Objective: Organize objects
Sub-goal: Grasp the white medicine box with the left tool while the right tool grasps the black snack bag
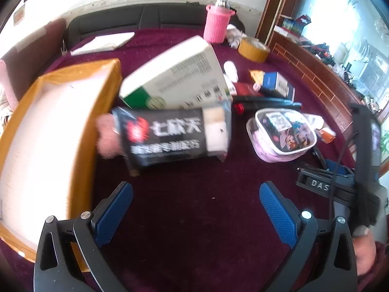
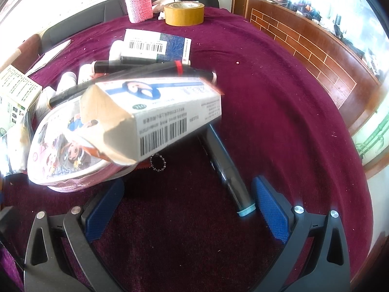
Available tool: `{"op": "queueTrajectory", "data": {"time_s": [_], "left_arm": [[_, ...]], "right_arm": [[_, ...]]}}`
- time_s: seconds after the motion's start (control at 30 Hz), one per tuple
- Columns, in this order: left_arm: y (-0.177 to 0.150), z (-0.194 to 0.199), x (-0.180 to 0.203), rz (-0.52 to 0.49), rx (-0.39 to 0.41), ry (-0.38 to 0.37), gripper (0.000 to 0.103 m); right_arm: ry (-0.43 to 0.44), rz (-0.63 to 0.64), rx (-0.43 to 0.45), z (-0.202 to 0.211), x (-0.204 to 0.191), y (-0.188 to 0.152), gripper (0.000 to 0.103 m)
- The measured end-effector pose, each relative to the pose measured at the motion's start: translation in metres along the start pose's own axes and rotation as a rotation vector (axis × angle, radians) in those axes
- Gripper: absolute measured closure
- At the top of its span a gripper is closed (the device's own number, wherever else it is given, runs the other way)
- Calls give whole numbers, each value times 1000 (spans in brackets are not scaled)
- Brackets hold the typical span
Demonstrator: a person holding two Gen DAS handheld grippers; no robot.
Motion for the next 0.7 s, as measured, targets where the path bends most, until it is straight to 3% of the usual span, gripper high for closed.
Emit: {"op": "queueTrajectory", "data": {"time_s": [0.1, 0.2, 0.3, 0.43, 0.6, 0.7], "left_arm": [[10, 14, -12, -35, 30, -8, 2], [26, 20, -18, -116, 60, 53, 2], [66, 27, -18, -178, 113, -5, 2], [108, -4, -12, -333, 81, -41, 2], [108, -60, -11, -509, -48, -7, 2], [97, -65, -10, -498, -79, -16, 24]], "right_arm": [[-2, 1, 1, 0, -1, -2, 0], [-1, 2, 2, 0, -1, -2, 0], [-1, 1, 2, 0, -1, -3, 0], [-1, 2, 1, 0, 0, -2, 0], [-1, 1, 1, 0, 0, -2, 0], [-1, 1, 2, 0, 0, -2, 0]]}}
Point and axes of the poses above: each gripper's, at about its wrist camera, not at the fingertips, and z roughly against the way its jaws point, x to its right, y to its top, the point moved 9 cm from there along -z, roughly the way its jaws point, and after that the axes turned 6 degrees about -z, right-handed, at the moved point
